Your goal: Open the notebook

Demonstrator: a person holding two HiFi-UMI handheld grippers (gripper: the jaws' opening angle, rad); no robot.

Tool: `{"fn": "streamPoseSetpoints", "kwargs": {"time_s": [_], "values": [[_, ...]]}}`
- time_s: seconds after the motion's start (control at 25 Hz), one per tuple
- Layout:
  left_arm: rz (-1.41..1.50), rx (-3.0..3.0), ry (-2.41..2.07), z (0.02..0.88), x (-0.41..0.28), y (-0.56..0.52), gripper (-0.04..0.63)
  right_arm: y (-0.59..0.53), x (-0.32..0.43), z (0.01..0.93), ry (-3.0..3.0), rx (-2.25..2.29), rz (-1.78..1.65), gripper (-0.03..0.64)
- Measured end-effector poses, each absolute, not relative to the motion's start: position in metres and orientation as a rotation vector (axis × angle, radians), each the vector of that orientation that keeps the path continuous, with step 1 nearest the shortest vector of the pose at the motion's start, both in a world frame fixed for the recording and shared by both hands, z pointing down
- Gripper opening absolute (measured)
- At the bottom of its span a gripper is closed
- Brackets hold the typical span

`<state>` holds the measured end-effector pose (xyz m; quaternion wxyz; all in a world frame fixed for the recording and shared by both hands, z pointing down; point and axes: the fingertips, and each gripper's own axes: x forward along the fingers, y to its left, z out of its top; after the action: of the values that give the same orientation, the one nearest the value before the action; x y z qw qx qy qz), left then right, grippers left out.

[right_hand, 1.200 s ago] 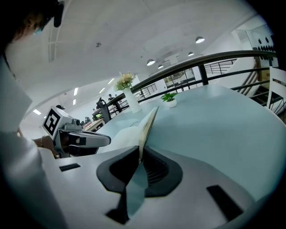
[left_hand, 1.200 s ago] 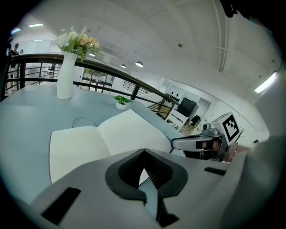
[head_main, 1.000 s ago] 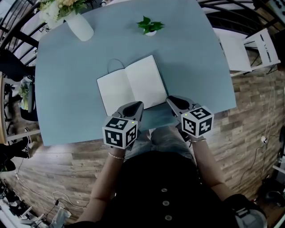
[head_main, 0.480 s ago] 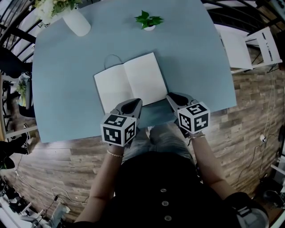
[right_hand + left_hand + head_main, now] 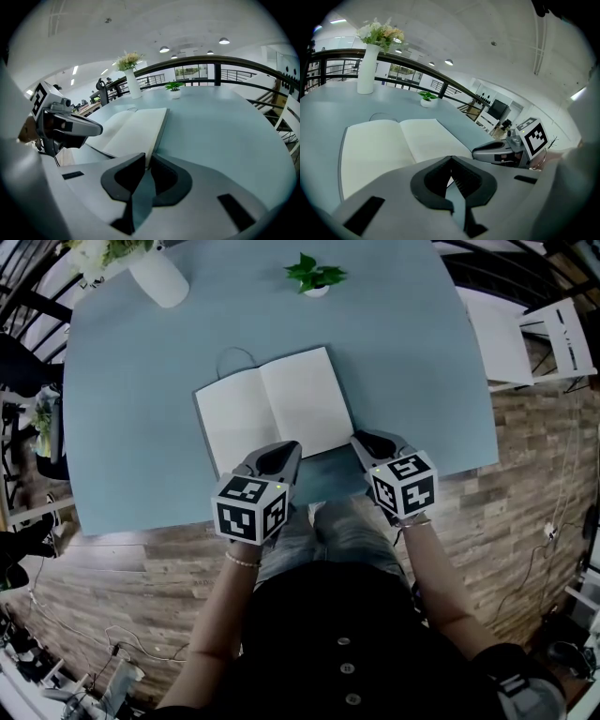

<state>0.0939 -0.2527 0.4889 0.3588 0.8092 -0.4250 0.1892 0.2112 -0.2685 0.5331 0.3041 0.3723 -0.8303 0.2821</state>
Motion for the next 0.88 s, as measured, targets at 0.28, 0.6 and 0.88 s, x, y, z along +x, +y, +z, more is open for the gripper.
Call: {"fn": "streamPoseSetpoints", "kwargs": {"time_s": [0.28, 0.6, 0.88], "values": [[0.48, 2.066, -1.108, 0.493, 0.092, -0.255, 0.017, -0.271, 0.212, 0.543, -2.151, 1.002, 0.711, 0.054], [0.475, 2.068, -1.108, 0.493, 0.095, -0.256, 0.017, -0.273, 0.215, 0.55, -2.092, 0.983, 0.611, 0.018], [0.478, 2.073, -1.096, 0.492, 0.097, -0.255, 0.017, -0.272, 0.216, 0.551, -2.089, 0.999, 0.61, 0.053]]}}
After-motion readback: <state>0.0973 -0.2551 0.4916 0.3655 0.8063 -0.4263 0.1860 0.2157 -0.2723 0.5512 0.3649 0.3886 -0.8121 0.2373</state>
